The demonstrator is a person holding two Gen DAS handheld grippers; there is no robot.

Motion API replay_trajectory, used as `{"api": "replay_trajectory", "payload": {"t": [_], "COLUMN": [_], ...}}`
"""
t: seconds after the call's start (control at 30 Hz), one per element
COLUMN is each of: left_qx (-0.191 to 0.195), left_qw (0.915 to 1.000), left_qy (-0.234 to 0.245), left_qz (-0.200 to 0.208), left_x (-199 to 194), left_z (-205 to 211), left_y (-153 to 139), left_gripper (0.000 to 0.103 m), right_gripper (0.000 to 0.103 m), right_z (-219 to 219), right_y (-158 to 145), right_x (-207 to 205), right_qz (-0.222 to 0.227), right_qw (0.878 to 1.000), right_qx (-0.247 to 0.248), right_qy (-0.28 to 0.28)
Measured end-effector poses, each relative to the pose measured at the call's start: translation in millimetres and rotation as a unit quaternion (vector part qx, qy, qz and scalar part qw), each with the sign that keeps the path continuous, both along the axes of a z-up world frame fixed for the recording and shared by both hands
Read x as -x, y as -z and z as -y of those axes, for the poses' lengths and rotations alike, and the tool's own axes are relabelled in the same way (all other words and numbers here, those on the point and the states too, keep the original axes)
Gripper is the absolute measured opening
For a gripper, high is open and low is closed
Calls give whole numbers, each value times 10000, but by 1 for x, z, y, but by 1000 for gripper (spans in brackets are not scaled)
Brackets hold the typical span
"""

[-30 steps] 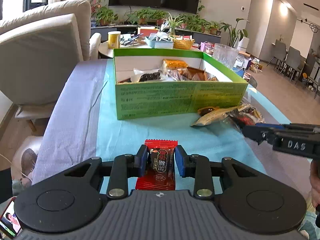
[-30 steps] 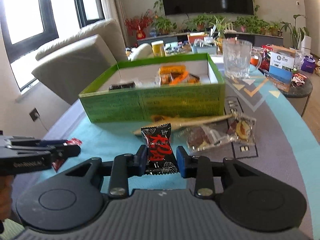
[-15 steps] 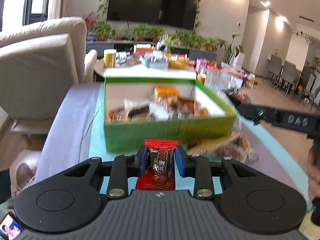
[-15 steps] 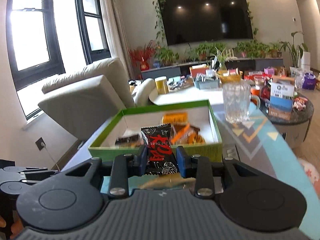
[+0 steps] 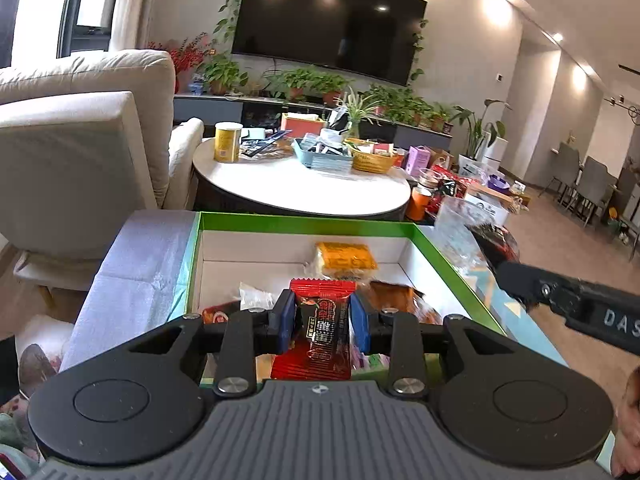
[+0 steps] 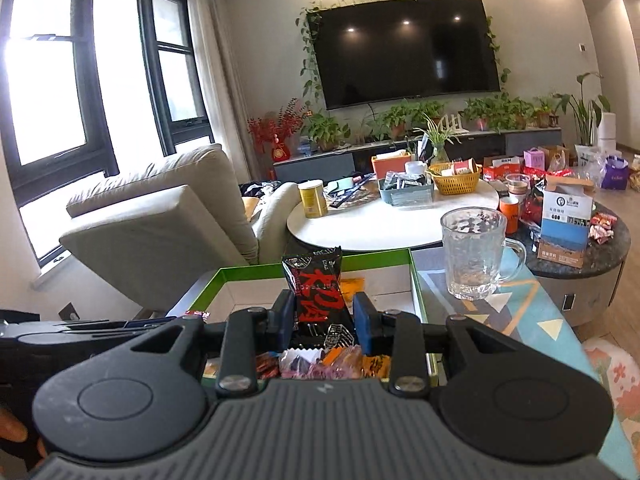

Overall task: Organize snacks
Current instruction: 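Carry both candy packets over the box and open both tools to drop them, then move both tools back from the box toward the remaining snacks on the cloth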

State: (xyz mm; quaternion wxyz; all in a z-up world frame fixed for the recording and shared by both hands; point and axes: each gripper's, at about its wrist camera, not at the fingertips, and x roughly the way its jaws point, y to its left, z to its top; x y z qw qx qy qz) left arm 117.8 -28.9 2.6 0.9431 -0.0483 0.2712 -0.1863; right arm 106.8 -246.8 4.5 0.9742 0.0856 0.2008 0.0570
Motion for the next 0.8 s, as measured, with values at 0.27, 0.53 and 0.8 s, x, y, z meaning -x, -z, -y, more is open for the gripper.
{"api": "replay_trajectory", "payload": {"t": [0.27, 0.53, 0.8], "left_qx": [-50, -208, -139], "left_qw": [9997, 9985, 9983], "left_qy": [-92, -51, -68], "left_qz": [-202, -504, -566], "left_x": [-30, -45, -38], "left_z": [4, 8, 3], "left_y": [15, 31, 36], "left_gripper": [28, 29, 38], "right_gripper": [42, 43, 61], "right_z": [-3, -9, -7], "right_y": [19, 32, 32], "right_x": [-29, -46, -39], "right_qz": [-303, -512, -493], "right_qw": [9995, 9985, 9983], "right_qx": [-92, -189, -213], "right_qy": [16, 92, 209]}}
